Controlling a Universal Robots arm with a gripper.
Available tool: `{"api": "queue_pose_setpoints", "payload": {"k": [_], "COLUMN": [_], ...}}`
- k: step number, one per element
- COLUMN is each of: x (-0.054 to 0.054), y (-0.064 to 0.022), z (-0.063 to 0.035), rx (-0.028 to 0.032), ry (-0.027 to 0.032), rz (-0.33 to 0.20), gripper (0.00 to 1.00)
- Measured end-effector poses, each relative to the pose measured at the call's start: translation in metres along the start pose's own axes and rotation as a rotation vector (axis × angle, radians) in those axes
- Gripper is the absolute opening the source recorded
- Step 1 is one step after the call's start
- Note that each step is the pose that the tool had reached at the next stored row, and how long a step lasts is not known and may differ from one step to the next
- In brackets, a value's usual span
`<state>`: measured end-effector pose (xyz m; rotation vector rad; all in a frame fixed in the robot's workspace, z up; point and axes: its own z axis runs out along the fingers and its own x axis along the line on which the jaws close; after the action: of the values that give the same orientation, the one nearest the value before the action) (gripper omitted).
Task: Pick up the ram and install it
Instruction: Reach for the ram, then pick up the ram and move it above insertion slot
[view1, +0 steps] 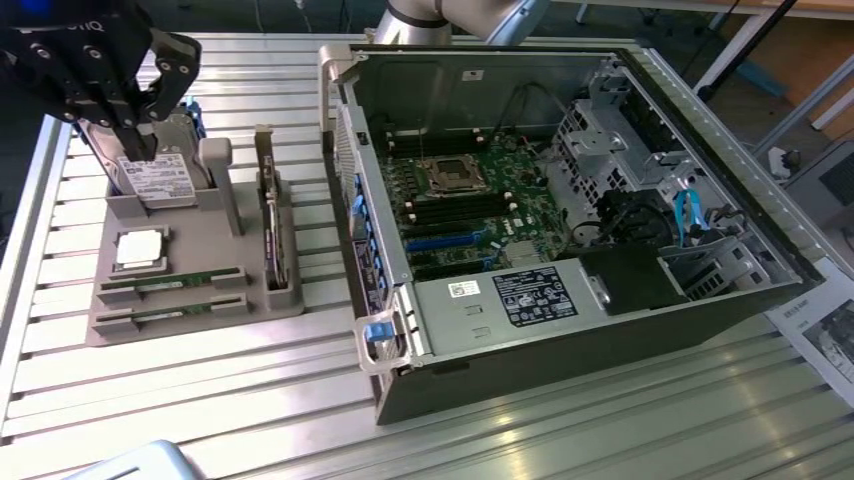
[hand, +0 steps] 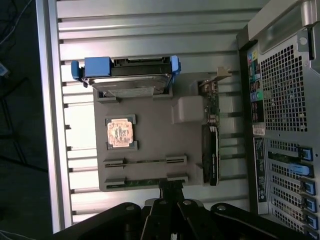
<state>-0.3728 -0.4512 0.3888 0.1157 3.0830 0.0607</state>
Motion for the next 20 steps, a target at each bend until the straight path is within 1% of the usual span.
{"api": "queue_pose_setpoints", "payload": {"k": [3, 13, 20], "x": [0.0, 0.0, 0.0], "y": [-0.002, -0.0072, -0.0073], "z": [0.0027, 0.0118, 0.0119], "rx": [0.0, 0.0008, 0.0007], "ry": [0.0019, 0.0113, 0.0112], "rz": [0.0, 0.0, 0.0], "gripper": [0.1, 0.1, 0.1]}}
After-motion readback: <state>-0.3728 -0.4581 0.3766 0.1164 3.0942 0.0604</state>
